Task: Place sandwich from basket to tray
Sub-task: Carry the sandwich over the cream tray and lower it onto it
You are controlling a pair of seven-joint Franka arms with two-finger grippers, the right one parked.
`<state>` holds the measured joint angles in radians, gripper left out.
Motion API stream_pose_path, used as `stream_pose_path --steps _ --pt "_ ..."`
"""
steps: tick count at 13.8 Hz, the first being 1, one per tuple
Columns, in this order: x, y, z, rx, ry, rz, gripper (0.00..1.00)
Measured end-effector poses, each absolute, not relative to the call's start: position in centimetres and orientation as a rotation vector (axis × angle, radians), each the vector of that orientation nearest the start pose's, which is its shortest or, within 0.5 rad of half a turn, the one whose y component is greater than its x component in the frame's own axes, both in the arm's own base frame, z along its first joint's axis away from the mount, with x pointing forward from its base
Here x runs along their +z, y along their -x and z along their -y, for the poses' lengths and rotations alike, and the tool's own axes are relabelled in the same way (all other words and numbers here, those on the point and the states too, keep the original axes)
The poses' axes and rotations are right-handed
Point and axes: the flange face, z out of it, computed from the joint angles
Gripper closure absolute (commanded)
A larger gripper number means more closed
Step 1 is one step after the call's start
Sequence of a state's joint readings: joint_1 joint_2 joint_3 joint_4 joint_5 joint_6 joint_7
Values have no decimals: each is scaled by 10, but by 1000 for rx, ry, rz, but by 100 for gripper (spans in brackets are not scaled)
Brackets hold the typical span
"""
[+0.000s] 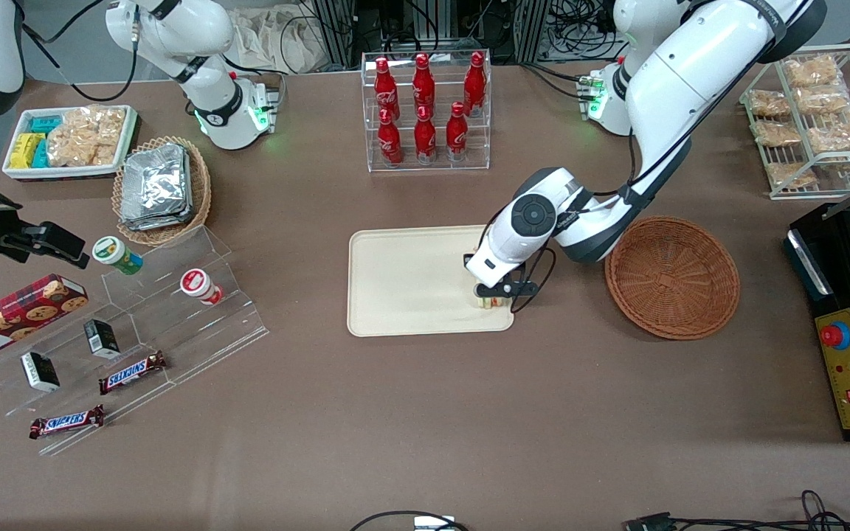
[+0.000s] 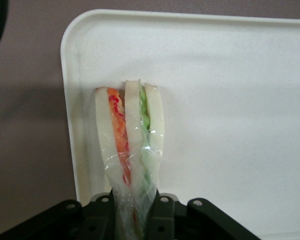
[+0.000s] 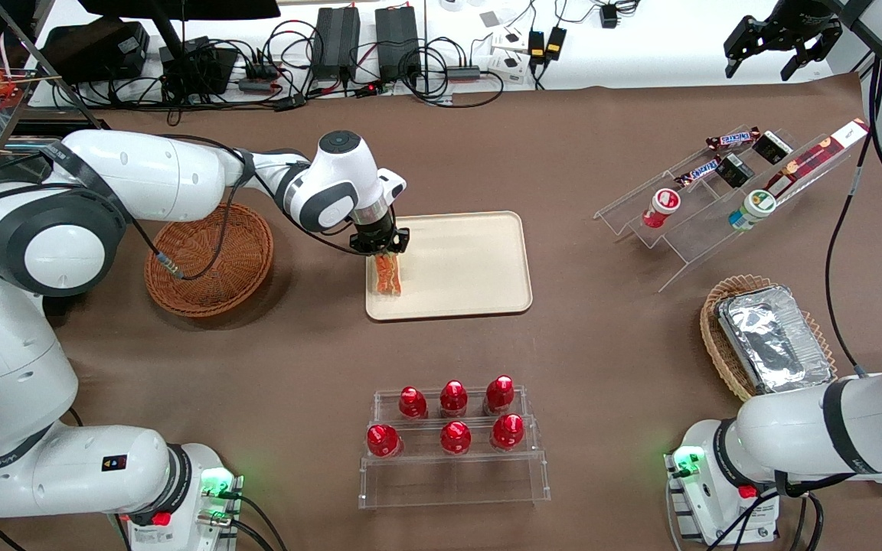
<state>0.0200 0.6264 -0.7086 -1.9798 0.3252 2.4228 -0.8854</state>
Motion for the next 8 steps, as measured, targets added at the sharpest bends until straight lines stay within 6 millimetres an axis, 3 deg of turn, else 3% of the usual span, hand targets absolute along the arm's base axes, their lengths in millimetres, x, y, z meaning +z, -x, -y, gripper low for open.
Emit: stream_pose_path --steps 5,8 --pt "217 -481 372 215 3249 76 0" --pt "250 -495 368 152 3226 92 0"
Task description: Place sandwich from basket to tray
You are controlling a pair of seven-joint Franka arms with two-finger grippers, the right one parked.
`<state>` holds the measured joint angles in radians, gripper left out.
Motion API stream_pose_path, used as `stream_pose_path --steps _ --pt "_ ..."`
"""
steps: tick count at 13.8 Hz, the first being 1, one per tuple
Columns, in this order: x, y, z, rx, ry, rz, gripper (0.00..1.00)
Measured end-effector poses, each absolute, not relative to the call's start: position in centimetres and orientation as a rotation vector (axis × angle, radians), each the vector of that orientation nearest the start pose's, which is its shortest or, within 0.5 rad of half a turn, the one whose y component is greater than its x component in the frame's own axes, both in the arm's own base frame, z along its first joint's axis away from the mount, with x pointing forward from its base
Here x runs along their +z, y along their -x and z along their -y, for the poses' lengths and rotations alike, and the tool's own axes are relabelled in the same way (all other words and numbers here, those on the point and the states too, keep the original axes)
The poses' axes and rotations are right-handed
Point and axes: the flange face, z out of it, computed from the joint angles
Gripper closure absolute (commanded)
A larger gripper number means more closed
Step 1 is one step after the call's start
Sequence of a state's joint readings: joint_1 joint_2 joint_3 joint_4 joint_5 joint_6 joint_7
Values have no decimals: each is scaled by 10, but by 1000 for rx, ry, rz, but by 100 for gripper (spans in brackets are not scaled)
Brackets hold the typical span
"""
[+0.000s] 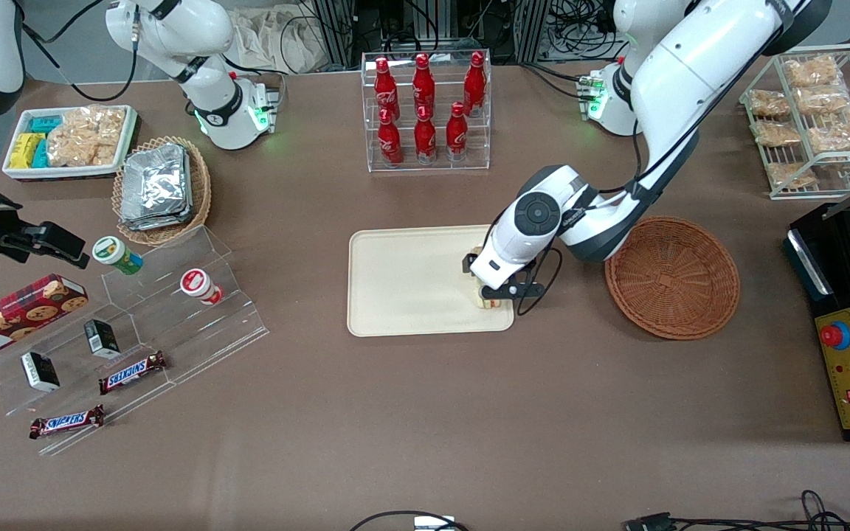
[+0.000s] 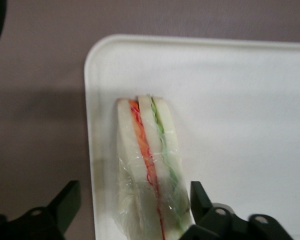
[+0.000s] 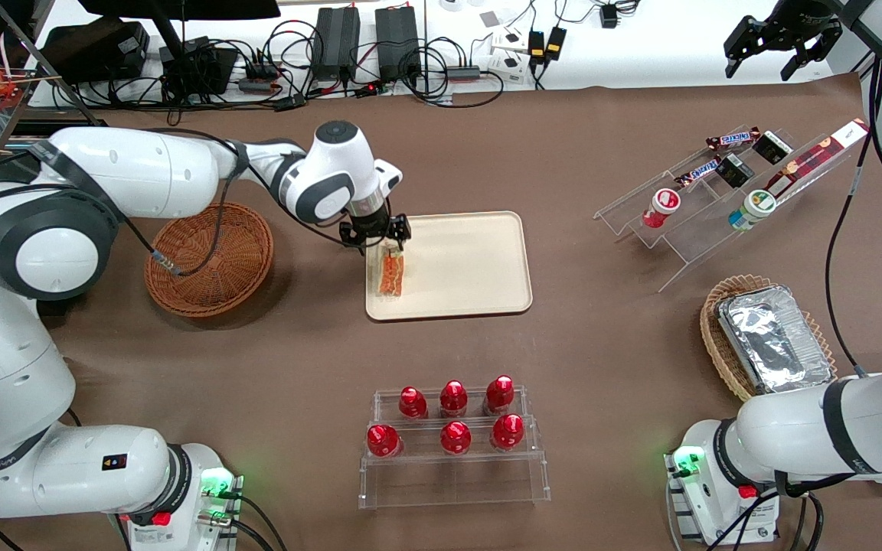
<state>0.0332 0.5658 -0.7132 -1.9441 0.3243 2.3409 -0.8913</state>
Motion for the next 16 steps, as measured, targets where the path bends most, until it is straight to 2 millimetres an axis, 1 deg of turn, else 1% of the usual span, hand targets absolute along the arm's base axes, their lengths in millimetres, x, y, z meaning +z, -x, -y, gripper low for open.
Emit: stream_pose_path --steps 1,2,5,6,7,8,9,10,11,12,13,14,15,16 --pt "272 -502 366 137 3195 97 0" --pt "299 -510 364 134 3154 110 0" --pt "399 -536 351 119 3056 155 0" --pt "433 -544 343 98 3048 168 0" --pt "464 -552 327 63 3040 178 0" --pt "490 -561 298 36 3030 179 0" --pt "513 -570 260 38 3034 166 0" --pt "534 -577 213 56 3053 164 0" --pt "552 -582 157 61 3075 182 0" --pt "565 -582 103 53 3088 207 0" --pt "572 -575 59 51 3091 231 0" --pt "573 -567 30 55 3090 259 0" --pt "574 -558 12 54 3088 278 0" --pt "574 -552 4 54 3088 281 0"
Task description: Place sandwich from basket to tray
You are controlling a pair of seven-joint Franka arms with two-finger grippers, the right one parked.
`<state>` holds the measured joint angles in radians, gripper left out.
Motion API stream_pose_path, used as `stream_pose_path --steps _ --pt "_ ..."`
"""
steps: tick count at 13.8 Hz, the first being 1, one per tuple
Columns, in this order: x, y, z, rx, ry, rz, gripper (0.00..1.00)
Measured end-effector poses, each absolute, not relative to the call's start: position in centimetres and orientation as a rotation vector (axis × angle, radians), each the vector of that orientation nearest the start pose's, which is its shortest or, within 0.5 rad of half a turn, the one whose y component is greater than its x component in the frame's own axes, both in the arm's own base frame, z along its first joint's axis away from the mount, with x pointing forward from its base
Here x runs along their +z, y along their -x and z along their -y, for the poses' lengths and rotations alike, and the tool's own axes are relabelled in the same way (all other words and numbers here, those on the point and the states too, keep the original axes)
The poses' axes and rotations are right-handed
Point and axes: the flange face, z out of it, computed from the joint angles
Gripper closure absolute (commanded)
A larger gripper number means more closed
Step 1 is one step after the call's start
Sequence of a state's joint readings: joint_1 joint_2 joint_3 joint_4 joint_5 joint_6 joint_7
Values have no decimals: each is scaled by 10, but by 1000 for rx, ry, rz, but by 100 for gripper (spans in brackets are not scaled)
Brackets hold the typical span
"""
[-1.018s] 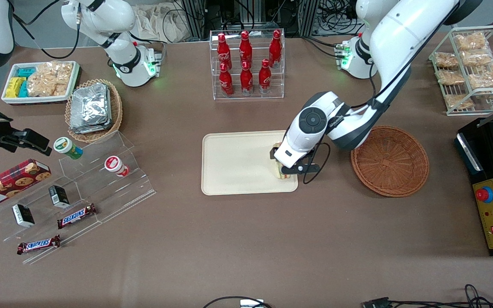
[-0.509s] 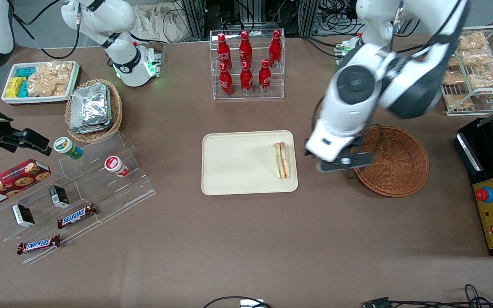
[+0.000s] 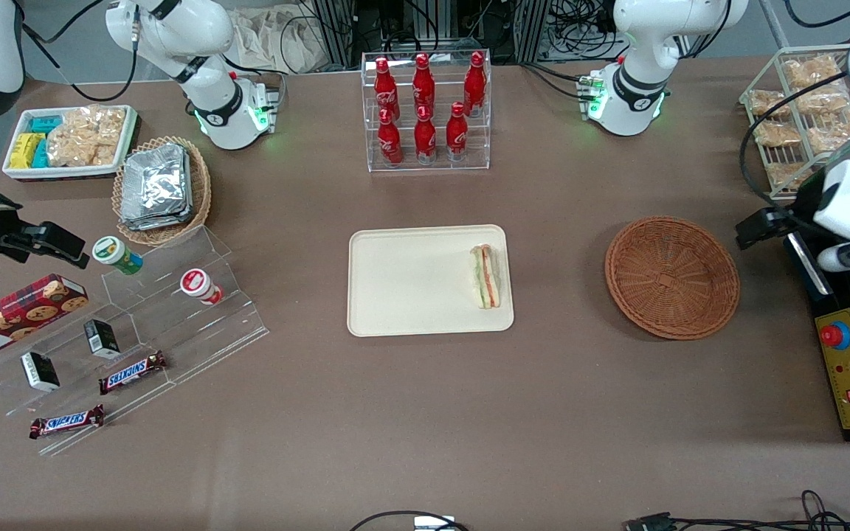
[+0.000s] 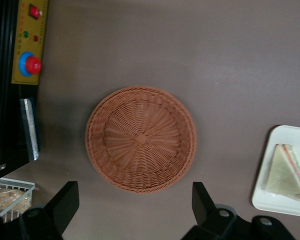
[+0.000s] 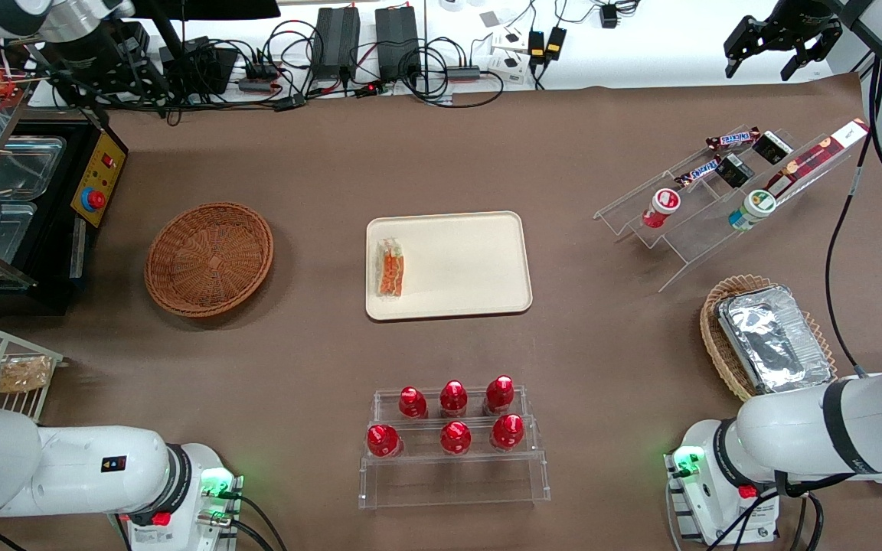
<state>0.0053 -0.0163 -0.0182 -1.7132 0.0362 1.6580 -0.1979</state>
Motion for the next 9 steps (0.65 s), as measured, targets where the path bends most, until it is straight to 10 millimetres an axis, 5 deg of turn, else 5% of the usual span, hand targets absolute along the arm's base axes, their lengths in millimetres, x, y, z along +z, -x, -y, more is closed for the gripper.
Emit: stream_pose_path --steps 9 --pt "570 -556 13 -28 3098 239 0"
